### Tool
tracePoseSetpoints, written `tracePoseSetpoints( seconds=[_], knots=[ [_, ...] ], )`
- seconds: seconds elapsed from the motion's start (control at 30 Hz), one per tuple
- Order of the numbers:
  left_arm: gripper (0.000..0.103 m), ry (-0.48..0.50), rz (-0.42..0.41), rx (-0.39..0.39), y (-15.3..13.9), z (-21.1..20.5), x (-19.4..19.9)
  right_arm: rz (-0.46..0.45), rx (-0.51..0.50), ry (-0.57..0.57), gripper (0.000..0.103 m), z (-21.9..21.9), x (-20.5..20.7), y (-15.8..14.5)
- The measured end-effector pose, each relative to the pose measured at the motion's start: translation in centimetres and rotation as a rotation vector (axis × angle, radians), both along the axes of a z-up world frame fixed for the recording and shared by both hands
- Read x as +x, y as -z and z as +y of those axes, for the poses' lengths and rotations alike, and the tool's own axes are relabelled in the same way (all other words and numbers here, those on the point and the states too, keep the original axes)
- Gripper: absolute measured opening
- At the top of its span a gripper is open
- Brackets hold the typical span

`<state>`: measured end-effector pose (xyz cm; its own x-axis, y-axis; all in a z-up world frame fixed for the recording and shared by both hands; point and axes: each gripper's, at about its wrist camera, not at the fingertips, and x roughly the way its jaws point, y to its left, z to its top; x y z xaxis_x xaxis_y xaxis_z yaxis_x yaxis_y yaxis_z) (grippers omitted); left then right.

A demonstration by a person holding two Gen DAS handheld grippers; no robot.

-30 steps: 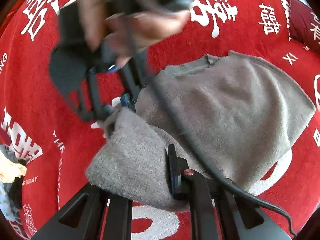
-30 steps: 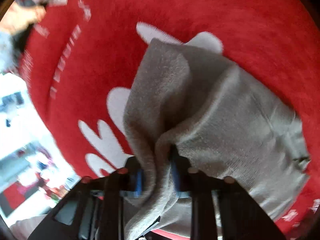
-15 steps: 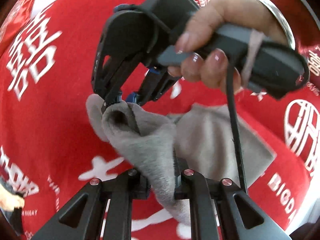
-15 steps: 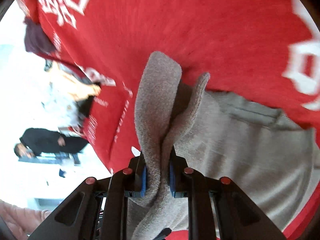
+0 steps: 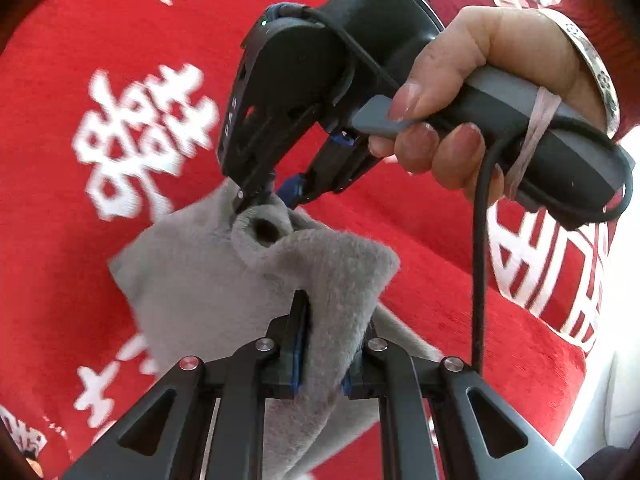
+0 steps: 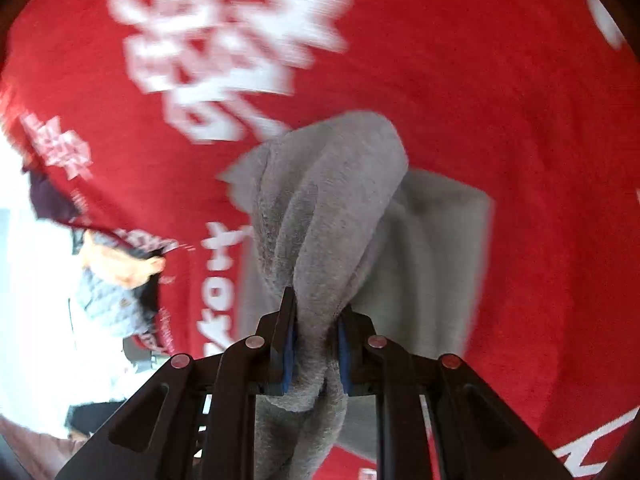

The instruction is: Fold small clothes

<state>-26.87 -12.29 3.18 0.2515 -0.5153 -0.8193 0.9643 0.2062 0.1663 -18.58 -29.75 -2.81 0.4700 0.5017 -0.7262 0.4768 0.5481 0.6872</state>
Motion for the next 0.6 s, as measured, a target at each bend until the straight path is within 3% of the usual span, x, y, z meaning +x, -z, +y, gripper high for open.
tracePoseSetpoints(
  seconds=[0.13, 0.23, 0.27, 0.3, 0.33, 0.37, 0.4, 0.6],
  knots=[
    [0.015, 0.005, 0.016, 0.065, 2.7, -0.8, -1.0, 0.071, -0.003, 0.023, 0.021, -0.3, -1.5, 4.3],
    [0.015, -0.008, 0.036, 0.070, 3.0, -0.5, -0.9, 0.060, -0.005, 0.041, 0.023, -0.5, -1.5, 4.9],
    [0.018, -0.009, 0.041, 0.079, 2.8, -0.5, -0.9, 0.061, -0.006, 0.041, 0.027, -0.3, -1.4, 4.8],
    [0.029, -0.009, 0.048, 0.085, 2.6, -0.3, -1.0, 0.067, -0.011, 0.040, 0.029, -0.2, -1.4, 4.7],
    [0.045, -0.015, 0.062, 0.088, 2.0, 0.1, -0.5, 0.079, -0.019, 0.040, 0.037, -0.3, -1.4, 4.4],
    [0.052, -0.022, 0.071, 0.084, 2.1, 0.4, -0.6, 0.098, -0.033, 0.044, 0.046, -0.4, -1.6, 4.0],
    [0.057, -0.037, 0.078, 0.072, 1.4, 1.0, -0.2, 0.110, -0.037, 0.049, 0.048, -0.3, -1.8, 3.8],
    [0.057, -0.156, 0.162, 0.048, -1.9, 4.7, 3.3, 0.102, -0.035, 0.071, 0.048, 1.0, -5.3, 0.6]
  ],
)
